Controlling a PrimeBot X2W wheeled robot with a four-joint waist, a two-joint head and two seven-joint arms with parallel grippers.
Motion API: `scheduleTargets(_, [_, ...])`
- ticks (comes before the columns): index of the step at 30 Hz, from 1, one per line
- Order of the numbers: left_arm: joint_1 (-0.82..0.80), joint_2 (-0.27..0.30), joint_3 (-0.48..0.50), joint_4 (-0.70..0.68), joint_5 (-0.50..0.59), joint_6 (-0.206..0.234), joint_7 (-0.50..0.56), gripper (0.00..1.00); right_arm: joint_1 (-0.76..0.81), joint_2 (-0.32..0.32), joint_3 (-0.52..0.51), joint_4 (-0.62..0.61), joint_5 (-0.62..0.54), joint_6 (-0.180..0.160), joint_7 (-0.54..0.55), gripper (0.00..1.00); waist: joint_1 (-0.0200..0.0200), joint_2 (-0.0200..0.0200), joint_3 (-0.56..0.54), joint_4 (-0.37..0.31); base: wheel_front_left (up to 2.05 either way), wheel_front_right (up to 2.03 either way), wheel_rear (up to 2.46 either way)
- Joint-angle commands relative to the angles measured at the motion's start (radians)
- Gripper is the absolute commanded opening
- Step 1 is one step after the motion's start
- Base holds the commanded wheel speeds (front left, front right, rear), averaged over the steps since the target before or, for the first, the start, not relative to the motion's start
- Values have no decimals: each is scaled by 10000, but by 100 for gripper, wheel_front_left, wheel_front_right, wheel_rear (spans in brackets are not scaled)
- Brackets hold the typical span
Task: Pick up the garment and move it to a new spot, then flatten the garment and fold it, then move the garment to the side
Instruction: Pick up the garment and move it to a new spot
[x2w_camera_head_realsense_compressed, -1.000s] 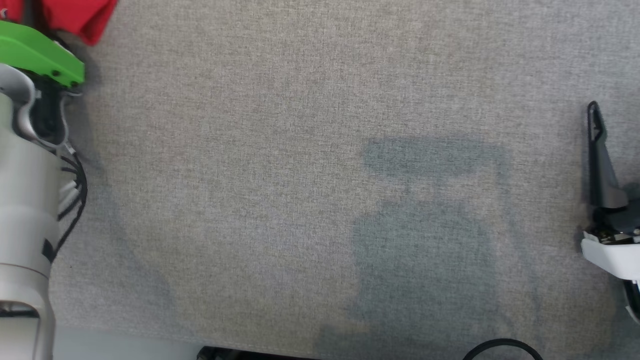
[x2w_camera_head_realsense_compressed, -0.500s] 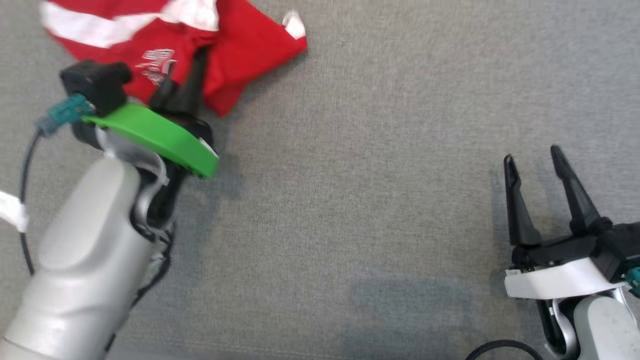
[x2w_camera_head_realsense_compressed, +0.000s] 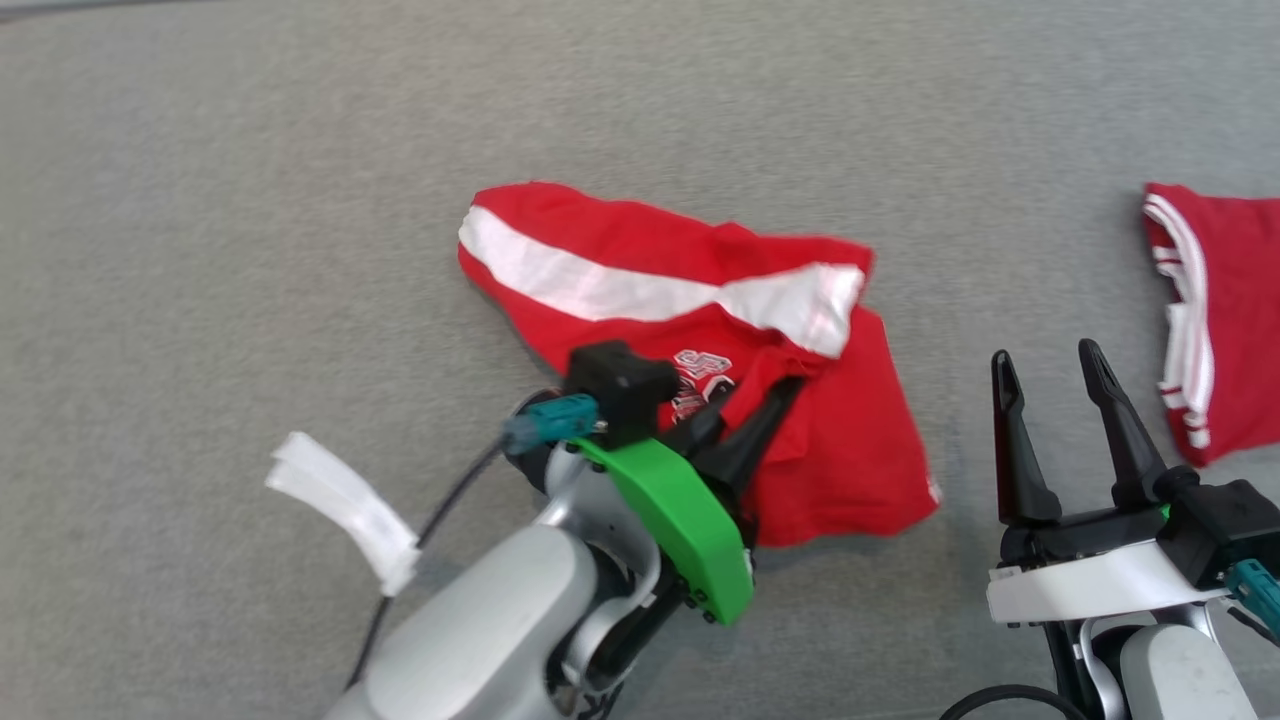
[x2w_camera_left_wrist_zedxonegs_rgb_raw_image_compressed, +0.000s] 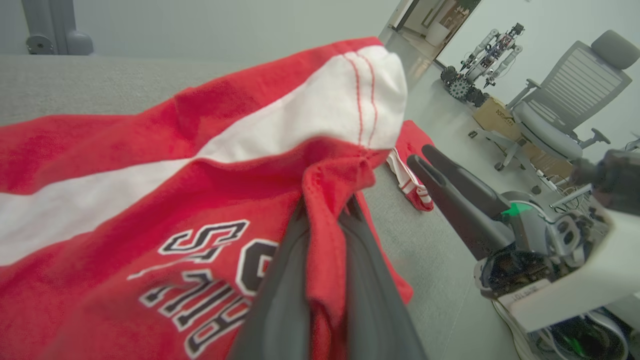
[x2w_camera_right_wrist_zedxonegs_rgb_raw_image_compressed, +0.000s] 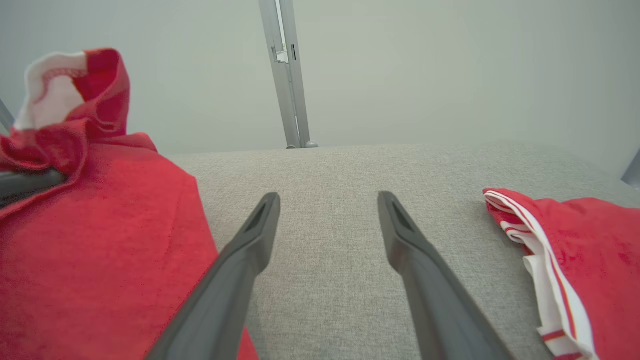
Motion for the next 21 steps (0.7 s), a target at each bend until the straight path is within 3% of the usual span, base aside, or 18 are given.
scheduleTargets(1, [-17, -272, -199, 753, 93, 27, 18, 0, -53, 21, 46, 76, 114, -4, 0, 100, 1, 0, -543, -1237, 0, 0, 0])
scheduleTargets(7, [-614, -1085, -519, 3359, 230, -65, -568, 0, -143, 35, 153, 165, 370, -6, 0, 100, 1, 0, -491, -1991, 0, 0, 0])
scheduleTargets(14, [-1337, -1279, -1153, 4967, -306, 188, -1478, 0, -109, 38, 274, 220, 530, -4, 0, 100, 1, 0, -475, -2358, 0, 0, 0])
scheduleTargets(15, [-1369, -1277, -1325, 5021, -497, 273, -1630, 15, -114, 40, 295, 240, 540, -4, 0, 100, 1, 0, -483, -2384, 0, 0, 0])
scheduleTargets(16, [-1374, -1271, -1500, 5035, -697, 364, -1758, 40, -120, 40, 308, 260, 547, -4, 0, 100, 1, 0, -495, -2402, 0, 0, 0])
scheduleTargets(17, [-1380, -1269, -1684, 5019, -962, 432, -1843, 78, -116, 40, 313, 271, 557, -4, 0, 100, 1, 0, -501, -2407, 0, 0, 0])
scheduleTargets(18, [-1380, -1269, -1684, 5019, -962, 432, -1843, 78, -116, 40, 313, 271, 557, -4, 0, 100, 1, 0, -501, -2407, 0, 0, 0])
scheduleTargets(19, [-1388, -1267, -1864, 4993, -1187, 482, -1891, 100, -102, 40, 313, 276, 558, -4, 0, 100, 1, 0, -499, -2402, 0, 0, 0])
scheduleTargets(21, [-1347, -1266, -2233, 4913, -1695, 485, -1947, 100, -86, 40, 273, 298, 559, -4, 0, 100, 1, 0, -533, -2363, 0, 0, 0])
